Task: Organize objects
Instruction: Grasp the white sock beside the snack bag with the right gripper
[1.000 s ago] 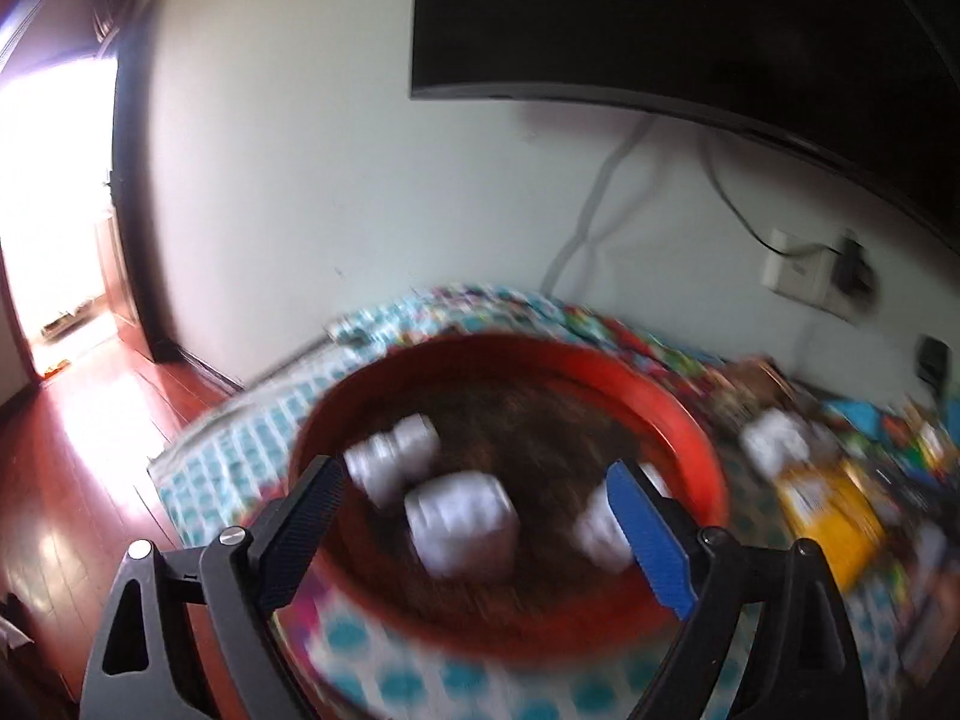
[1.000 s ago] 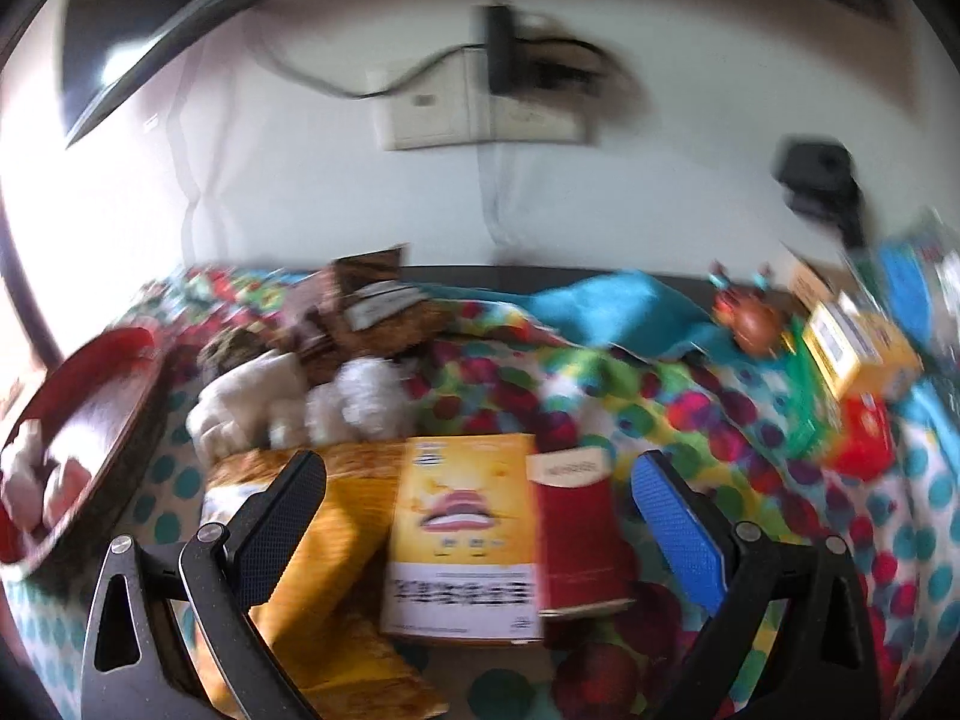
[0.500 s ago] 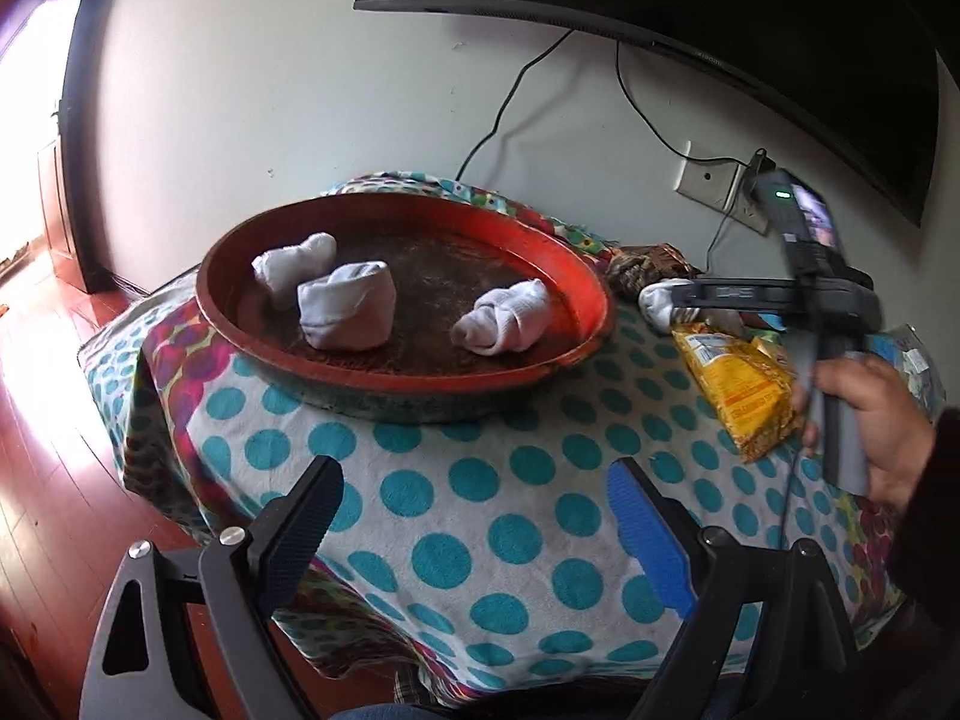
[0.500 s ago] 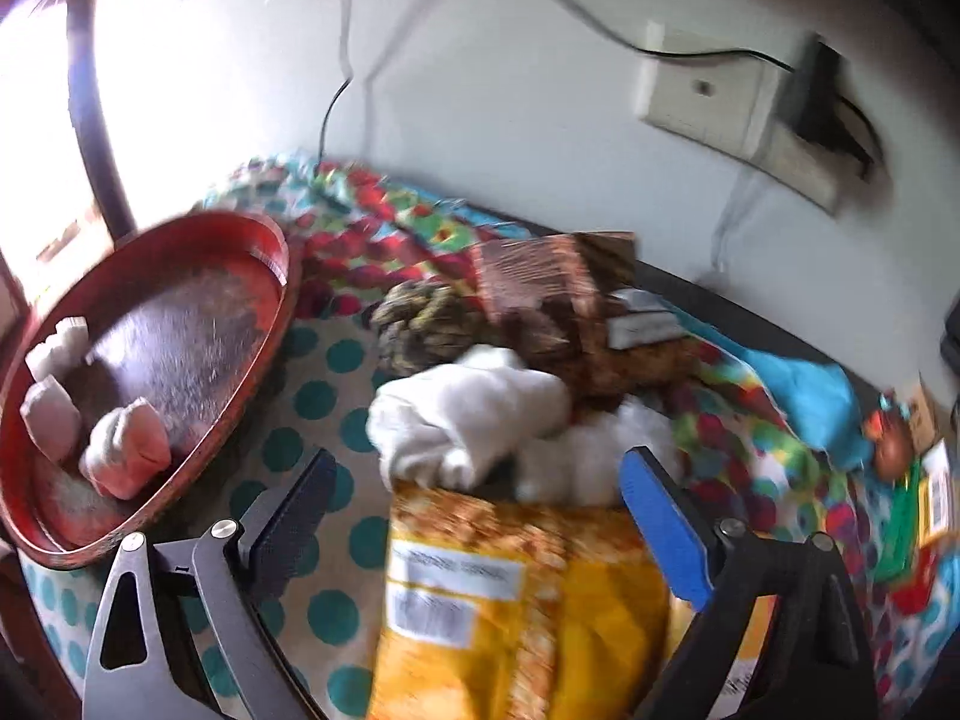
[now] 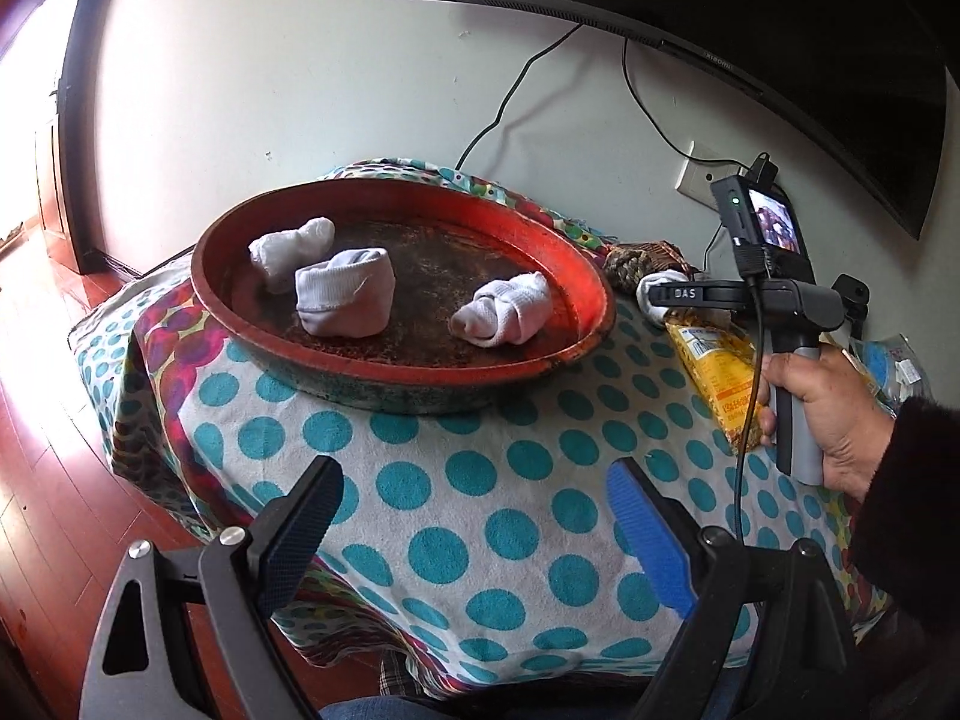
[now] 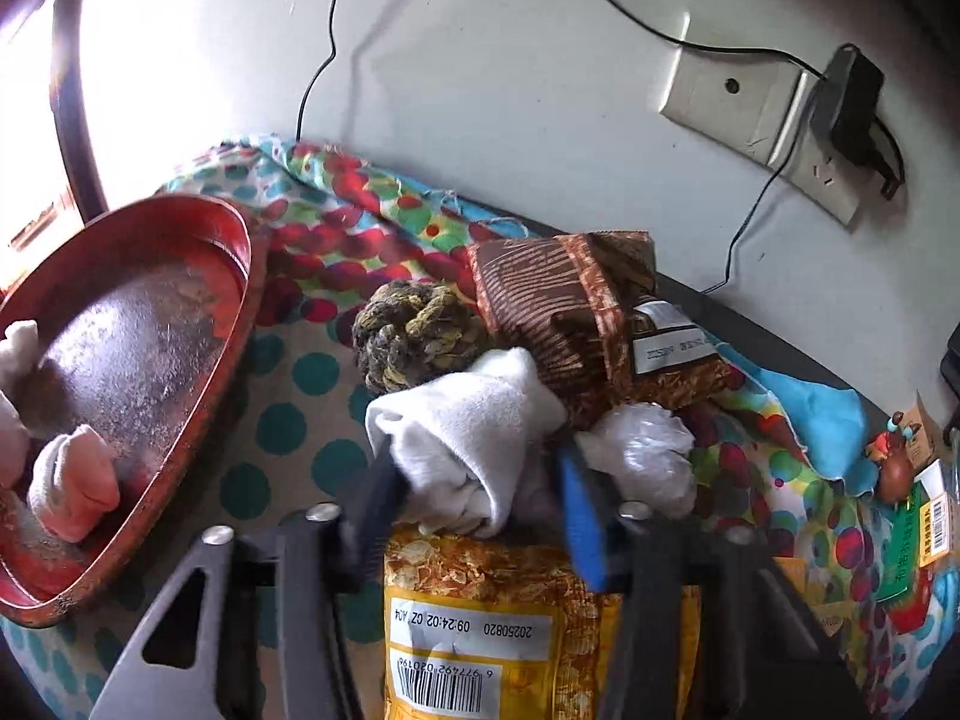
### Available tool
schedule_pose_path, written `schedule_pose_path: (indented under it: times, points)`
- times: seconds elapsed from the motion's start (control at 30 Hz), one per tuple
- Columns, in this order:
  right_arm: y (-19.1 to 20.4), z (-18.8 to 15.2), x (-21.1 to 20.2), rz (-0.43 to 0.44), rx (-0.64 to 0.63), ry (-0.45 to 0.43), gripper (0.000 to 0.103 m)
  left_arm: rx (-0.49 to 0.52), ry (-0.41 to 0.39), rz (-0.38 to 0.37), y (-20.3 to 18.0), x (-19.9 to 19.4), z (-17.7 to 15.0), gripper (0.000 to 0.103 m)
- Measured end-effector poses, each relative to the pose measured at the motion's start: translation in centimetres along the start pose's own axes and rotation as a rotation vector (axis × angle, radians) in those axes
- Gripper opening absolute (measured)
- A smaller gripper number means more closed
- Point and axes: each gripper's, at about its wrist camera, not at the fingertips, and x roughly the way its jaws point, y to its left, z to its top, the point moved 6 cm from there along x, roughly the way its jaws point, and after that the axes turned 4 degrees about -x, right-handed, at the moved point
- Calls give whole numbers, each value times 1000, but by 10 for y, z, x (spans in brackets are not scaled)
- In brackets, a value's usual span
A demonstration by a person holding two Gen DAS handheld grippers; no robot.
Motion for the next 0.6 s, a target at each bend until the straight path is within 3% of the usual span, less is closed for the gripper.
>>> schedule_pose_path:
  times: [0.1, 0.13, 0.6]
  points:
    - [-6, -2, -9, -5, 17, -30, 28, -4, 5, 4, 1, 1, -1, 92]
    - [-7, -2, -13, -2, 24, -41, 20, -4, 7, 4, 1, 2, -1, 92]
    - [16, 42, -68, 16, -22, -159, 20, -23, 2, 16, 7, -1, 1, 92]
